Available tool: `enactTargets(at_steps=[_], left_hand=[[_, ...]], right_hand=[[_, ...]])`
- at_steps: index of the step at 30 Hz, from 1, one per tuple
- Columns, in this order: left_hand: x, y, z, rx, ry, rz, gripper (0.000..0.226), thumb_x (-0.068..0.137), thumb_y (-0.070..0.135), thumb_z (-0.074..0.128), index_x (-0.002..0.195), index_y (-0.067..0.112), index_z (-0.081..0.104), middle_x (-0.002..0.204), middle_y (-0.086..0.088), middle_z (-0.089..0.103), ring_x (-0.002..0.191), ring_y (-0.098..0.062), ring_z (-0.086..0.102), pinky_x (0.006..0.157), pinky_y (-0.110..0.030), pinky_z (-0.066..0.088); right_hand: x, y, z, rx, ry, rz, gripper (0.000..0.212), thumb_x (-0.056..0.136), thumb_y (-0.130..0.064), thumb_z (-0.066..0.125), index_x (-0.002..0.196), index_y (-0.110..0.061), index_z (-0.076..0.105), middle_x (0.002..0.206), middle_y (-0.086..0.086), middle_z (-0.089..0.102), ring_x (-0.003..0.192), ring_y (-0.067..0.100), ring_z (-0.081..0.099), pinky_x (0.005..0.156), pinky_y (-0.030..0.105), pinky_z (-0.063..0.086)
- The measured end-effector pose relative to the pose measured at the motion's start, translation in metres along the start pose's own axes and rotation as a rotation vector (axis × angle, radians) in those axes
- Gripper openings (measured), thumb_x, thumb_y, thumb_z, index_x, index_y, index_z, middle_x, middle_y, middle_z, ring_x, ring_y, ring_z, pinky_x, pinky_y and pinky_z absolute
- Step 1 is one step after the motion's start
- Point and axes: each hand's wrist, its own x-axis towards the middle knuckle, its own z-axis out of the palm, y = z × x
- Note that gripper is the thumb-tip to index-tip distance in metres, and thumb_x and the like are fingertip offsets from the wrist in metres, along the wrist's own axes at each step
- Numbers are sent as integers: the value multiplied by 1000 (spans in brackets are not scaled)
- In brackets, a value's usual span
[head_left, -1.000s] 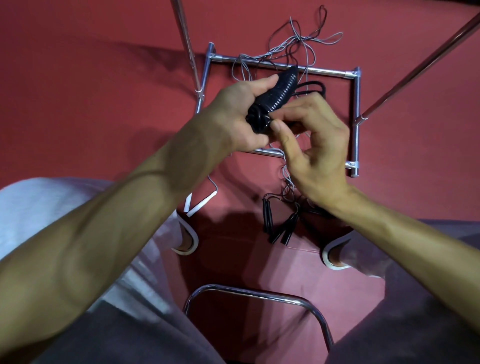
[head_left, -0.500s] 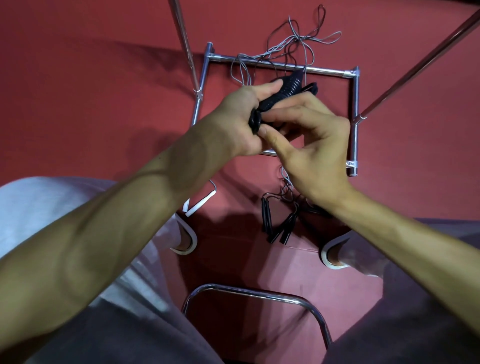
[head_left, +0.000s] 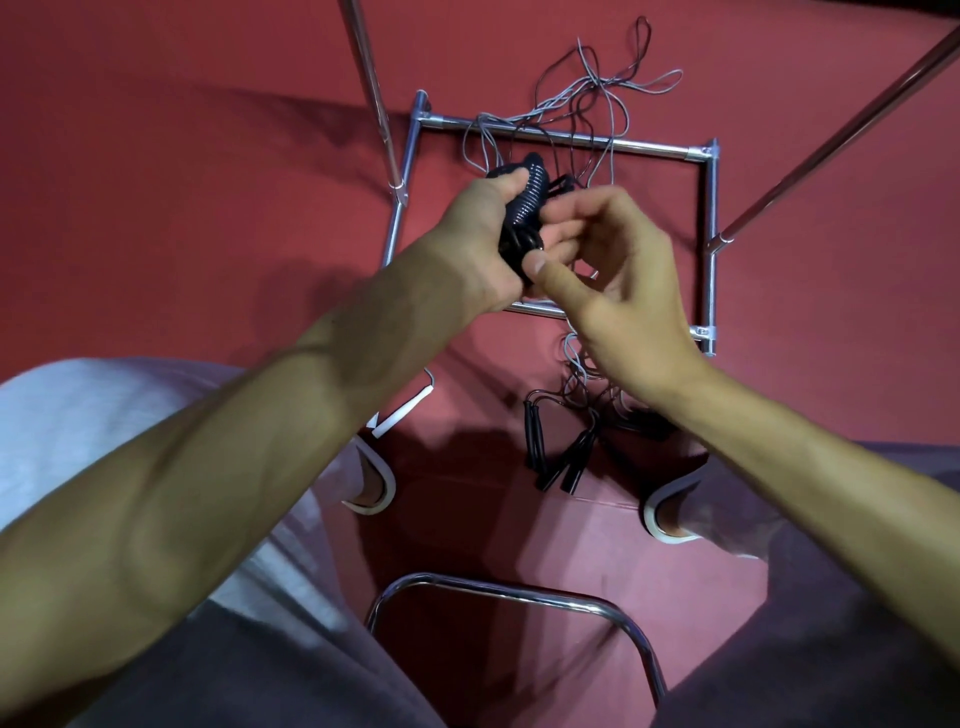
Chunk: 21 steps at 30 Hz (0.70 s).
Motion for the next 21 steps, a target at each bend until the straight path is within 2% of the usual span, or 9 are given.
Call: enactTargets(at_steps=[3,5,8,11,13,15,17,19,21], left_hand=[[5,-3,0,-25,34,7,33,108,26,47,83,6,58,65,-11,63,54,-24,62,62,-33,57],[5,-4,0,2,73,9,35,107,27,47,80,7,56,54,-7,56,41,-19,56,53,-26,50],[7,0,0,15,127,72,27,106,28,50,88,9,56,62,-4,51,35,-16,50,44,-18,42],[7,1,2,0,119,81,30,106,29,50,85,8,54,61,-5,53,45,-19,52,65,-31,51],[6,3,2,-10,84,70,30,106,31,50,89,6,56,70,-9,58,50,-22,58,81,-40,51],[5,5,1,-36,80,79,31,107,29,50,90,4,57,69,-11,62,39,-19,59,75,-35,51],[5,7,1,-76,90,93,28,106,26,52,96,1,58,74,-12,59,35,-17,57,61,-30,54],[7,7,1,-80,108,121,25,104,26,55,105,1,59,78,-12,57,34,-17,57,45,-24,53],[9,4,2,-36,125,137,25,102,28,58,106,3,58,76,-10,56,35,-18,56,44,-25,52]], right_hand=[[3,-3,0,-183,33,-93,31,81,10,55,106,-7,50,93,7,64,80,19,62,70,39,54],[5,2,0,-328,101,-113,33,74,11,48,96,-8,62,85,-1,66,73,16,63,66,38,54],[2,7,1,-379,112,-79,32,77,2,54,96,-15,73,89,-4,71,72,13,68,67,36,58],[1,1,-1,-216,101,-13,23,80,-10,56,100,-14,68,84,-3,71,72,24,70,71,48,59],[3,-1,-1,-157,78,-4,25,83,-12,61,106,-13,68,85,1,69,74,29,67,71,53,58],[3,1,0,-108,25,2,31,85,-10,66,116,-12,72,96,9,66,79,34,66,77,54,58],[3,4,3,0,-1,26,34,86,-8,70,119,-8,72,102,14,63,79,32,66,82,52,58],[4,3,6,161,28,79,30,85,-8,71,116,-4,73,93,12,63,76,25,61,78,44,56],[5,2,6,195,72,97,27,84,-7,72,111,-5,74,89,10,64,79,23,59,78,43,56]])
